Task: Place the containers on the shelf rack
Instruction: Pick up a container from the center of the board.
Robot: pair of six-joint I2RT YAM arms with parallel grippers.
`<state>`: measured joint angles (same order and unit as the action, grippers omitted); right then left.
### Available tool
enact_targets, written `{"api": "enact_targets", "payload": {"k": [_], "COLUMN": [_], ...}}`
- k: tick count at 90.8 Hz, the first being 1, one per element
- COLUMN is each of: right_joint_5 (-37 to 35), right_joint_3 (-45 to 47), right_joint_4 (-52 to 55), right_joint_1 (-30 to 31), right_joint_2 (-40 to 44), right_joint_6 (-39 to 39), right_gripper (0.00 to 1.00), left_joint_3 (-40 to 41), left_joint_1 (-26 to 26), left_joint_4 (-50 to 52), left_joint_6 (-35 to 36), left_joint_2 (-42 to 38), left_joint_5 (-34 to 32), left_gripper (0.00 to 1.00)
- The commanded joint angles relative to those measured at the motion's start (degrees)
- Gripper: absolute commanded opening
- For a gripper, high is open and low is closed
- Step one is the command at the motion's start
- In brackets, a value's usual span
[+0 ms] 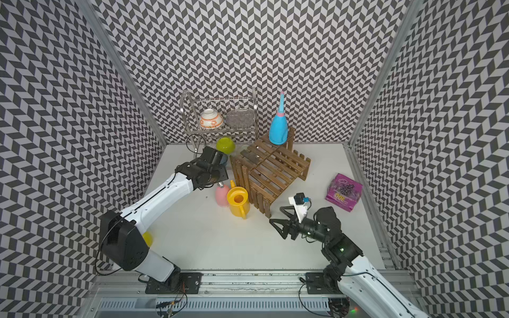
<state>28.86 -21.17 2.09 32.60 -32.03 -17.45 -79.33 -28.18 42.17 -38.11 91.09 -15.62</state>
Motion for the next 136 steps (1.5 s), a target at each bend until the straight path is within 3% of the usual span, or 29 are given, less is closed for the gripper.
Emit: {"api": "enact_targets", "payload": {"k": [1, 33, 57, 71, 80, 88, 96, 106, 124, 136], "right_joint_5": [-1.2, -0.6, 2.0, 9.3, 15.1, 18.8, 20.6, 21.0, 24.4, 21.7], "right_joint_3": [-1.4, -1.8, -3.4, -3.4, -1.6, 0.1, 1.3, 0.7, -5.5, -10.5], "right_joint_4": [-2.2, -1.8, -0.3, -3.4, -10.3, -19.3, -26.6, -29.6, -23.0, -16.5], "right_joint_1": [0.4, 0.4, 0.4, 0.4, 0.8, 3.4, 6.8, 10.7, 13.9, 17.8], "right_joint_2": [-0.4, -1.1, -0.8, -0.9, -0.4, 1.3, 3.5, 3.3, -5.6, -11.8], "right_joint_6": [0.8, 0.6, 1.3, 1.7, 0.3, 0.4, 3.0, 8.7, 15.4, 19.9], "right_gripper": [0.84, 0.84, 0.83, 0.83, 0.83, 0.83, 0.87, 0.90, 0.89, 0.85], "left_joint_3": [-1.9, 0.1, 4.7, 9.6, 11.8, 12.1, 11.2, 10.3, 7.2, 5.5], "left_joint_1": [0.3, 0.3, 0.2, 0.2, 0.1, 0.1, 0.1, -0.1, -1.9, -6.5], "left_joint_4": [2.1, 4.9, 7.6, 7.0, 6.1, 6.8, 11.2, 19.0, 22.0, 21.9], "left_joint_6": [2.4, 5.8, 14.0, 26.1, 35.7, 41.2, 48.1, 62.5, 68.3, 69.9], "left_joint_2": [1.3, -1.4, -16.9, -33.1, -42.5, -47.7, -48.9, -48.1, -45.3, -42.1], "left_joint_5": [-2.9, -7.4, -8.4, 1.3, 11.4, 16.0, 22.8, 38.3, 44.8, 45.7], "left_gripper": [0.42, 0.13, 0.01, 0.00, 0.00, 0.00, 0.00, 0.00, 0.00, 0.00]}}
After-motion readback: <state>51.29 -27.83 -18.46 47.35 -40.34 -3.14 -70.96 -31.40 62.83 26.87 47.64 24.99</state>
